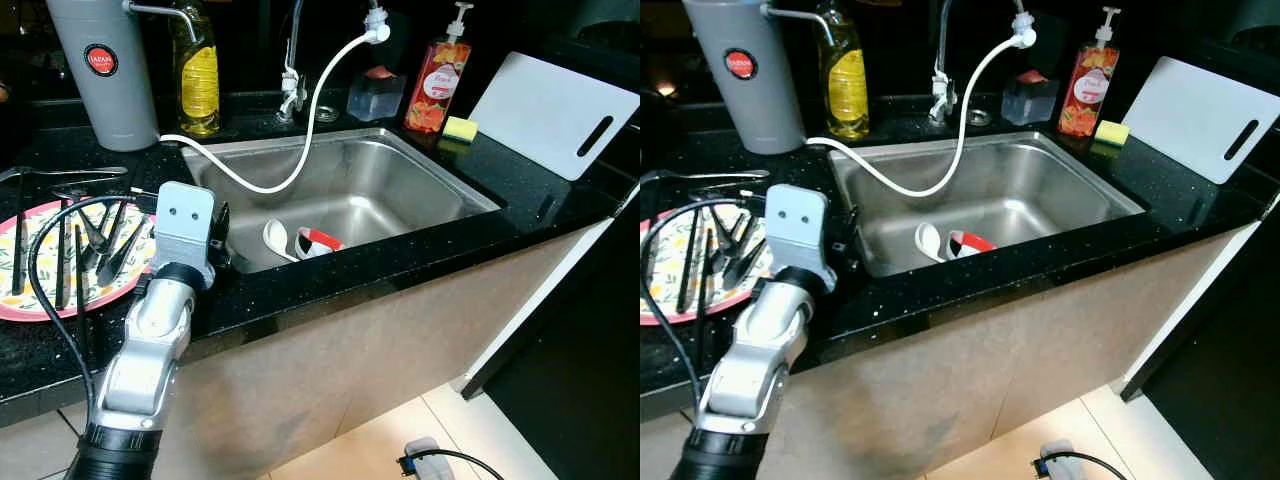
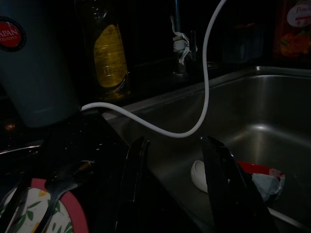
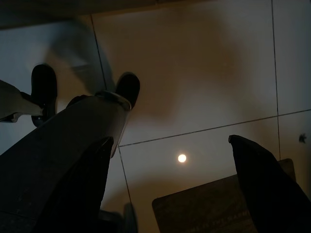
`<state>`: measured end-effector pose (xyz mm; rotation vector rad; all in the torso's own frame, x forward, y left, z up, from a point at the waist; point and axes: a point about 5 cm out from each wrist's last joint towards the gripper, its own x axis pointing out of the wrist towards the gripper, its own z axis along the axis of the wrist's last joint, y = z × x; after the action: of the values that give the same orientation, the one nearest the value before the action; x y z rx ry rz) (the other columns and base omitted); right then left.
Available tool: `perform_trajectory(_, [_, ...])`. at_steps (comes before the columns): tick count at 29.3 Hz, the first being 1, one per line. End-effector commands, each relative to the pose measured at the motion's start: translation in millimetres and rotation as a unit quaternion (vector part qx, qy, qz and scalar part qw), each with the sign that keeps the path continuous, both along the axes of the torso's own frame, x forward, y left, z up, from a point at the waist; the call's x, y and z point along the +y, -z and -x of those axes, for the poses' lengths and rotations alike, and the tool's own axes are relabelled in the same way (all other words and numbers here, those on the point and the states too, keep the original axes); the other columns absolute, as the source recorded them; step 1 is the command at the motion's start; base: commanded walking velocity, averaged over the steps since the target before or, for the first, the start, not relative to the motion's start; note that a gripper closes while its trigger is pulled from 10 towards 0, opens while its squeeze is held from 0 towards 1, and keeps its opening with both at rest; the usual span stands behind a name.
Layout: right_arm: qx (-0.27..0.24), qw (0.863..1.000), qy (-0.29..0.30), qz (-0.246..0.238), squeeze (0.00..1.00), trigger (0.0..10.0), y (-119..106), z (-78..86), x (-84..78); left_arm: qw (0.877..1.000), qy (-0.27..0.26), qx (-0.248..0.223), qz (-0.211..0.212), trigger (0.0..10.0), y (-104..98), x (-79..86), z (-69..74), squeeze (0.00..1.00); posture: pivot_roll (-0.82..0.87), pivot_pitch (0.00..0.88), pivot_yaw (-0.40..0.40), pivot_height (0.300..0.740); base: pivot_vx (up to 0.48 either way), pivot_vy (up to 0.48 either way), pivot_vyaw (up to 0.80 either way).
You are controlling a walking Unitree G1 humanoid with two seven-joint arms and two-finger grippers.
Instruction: Kitchen organization
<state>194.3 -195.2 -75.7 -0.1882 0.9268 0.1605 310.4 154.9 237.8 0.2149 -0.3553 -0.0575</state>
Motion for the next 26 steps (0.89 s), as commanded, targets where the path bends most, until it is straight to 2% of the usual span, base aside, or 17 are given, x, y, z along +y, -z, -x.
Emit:
perform_trajectory(1, [0.011, 1.000, 0.012, 0.005, 0.00, 10.0, 3.0, 8.0, -7.7, 1.000, 0.003, 0.007, -0.004, 10.0, 3.0, -3.5, -1.3, 0.00, -0.05, 0.077, -0.098, 0.740, 0.000, 0.000, 0.00])
perform_trajectory(12, [0.010, 1.000, 0.012, 0.006, 0.00, 10.0, 2.9, 7.9, -8.1, 1.000, 0.008, 0.004, 0.009, 10.0, 2.8, -4.2, -1.5, 0.00, -0.06, 0.072, -0.095, 0.740, 0.000, 0.000, 0.00])
perform_trajectory(26, [0.006, 1.000, 0.011, 0.004, 0.00, 10.0, 1.3, 5.3, -9.0, 1.000, 0.004, 0.009, -0.003, 10.0, 4.3, -5.1, -3.1, 0.00, -0.06, 0.066, -0.096, 0.740, 0.000, 0.000, 0.00])
